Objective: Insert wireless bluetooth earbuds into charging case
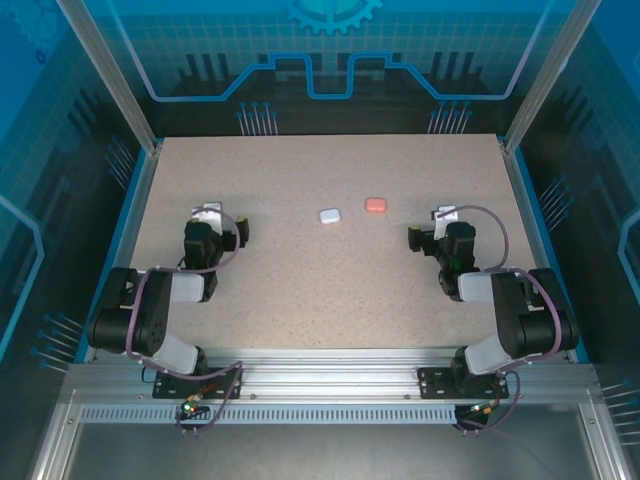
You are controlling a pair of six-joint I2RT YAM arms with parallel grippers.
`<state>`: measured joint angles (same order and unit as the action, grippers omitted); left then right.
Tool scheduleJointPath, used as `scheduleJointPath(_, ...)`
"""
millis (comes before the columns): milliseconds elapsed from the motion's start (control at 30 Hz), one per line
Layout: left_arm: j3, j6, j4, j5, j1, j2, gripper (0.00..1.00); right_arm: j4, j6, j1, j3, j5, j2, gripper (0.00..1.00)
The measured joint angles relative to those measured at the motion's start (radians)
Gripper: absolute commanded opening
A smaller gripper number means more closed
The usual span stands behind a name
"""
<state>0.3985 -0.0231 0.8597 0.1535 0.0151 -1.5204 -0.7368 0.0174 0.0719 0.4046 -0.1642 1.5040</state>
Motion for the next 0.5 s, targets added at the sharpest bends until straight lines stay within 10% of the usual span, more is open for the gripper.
scheduleJointPath(500,0.001,0.024,-0.048,-0.032,-0.002,0.000,0.99,0.001,0.000,-0.001,0.003,0.046,0.000,1.00)
